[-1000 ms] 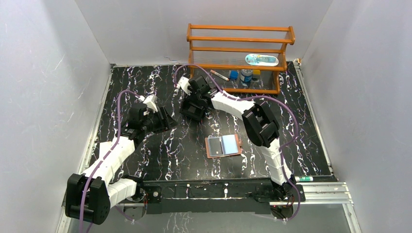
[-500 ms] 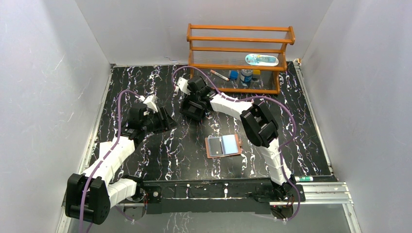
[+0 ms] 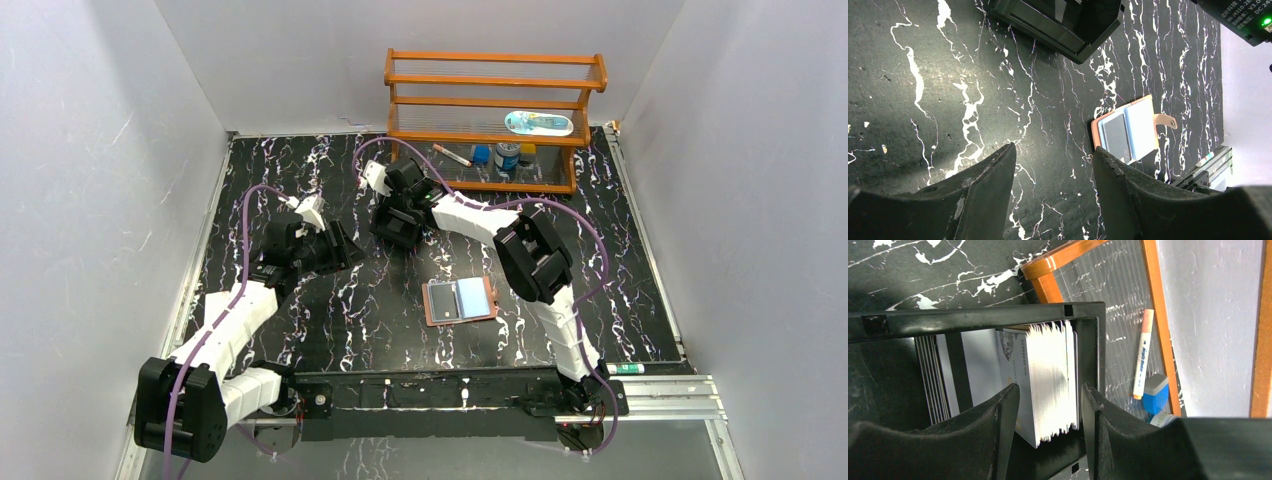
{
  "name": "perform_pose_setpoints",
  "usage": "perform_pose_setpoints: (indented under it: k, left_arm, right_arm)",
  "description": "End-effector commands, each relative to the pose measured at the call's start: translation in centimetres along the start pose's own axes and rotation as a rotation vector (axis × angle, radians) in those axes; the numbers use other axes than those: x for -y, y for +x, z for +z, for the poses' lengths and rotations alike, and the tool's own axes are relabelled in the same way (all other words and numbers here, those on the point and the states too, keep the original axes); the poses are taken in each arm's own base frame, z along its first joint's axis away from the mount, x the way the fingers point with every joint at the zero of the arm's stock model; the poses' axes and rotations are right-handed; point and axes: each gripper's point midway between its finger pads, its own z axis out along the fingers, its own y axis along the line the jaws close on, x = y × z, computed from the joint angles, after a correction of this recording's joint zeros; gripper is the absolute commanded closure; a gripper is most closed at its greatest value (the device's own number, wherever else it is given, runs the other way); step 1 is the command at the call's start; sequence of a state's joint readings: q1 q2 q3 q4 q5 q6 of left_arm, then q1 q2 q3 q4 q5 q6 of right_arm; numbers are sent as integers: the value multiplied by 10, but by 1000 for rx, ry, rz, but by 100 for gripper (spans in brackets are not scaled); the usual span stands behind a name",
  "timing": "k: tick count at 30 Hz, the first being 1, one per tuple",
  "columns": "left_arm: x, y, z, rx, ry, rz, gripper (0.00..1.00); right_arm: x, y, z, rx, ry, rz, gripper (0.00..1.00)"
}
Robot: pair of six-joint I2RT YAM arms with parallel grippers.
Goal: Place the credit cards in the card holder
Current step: Pick up the credit card from the storage box.
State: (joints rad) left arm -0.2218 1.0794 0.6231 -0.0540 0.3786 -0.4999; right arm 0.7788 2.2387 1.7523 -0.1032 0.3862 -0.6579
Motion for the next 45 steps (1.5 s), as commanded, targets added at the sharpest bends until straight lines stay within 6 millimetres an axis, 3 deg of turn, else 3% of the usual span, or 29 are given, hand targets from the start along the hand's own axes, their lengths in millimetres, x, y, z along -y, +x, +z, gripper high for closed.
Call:
perform_pose_setpoints:
  k: [1, 9, 15, 22, 30, 45]
  left_arm:
    - [5, -2, 0, 3, 31, -6, 43]
    - [6, -5, -1, 5, 30, 5, 43]
    - [7, -6, -1, 9, 33, 4, 43]
    - [8, -7, 0, 8, 38, -5, 43]
    - [9, -6, 1, 7, 44, -10, 43]
    - [9, -4, 2, 7, 49, -20, 43]
  right_arm:
    - [-10, -8, 0, 42, -39, 19, 42]
    - [-17, 4, 7, 5, -55, 8, 41]
    - [-10, 10, 14, -25, -5, -17, 48]
    - [11, -1, 0, -9, 57, -7, 61]
    - [22, -18, -14, 42, 63, 24, 66]
    - [24, -31, -24, 76, 15, 64, 81]
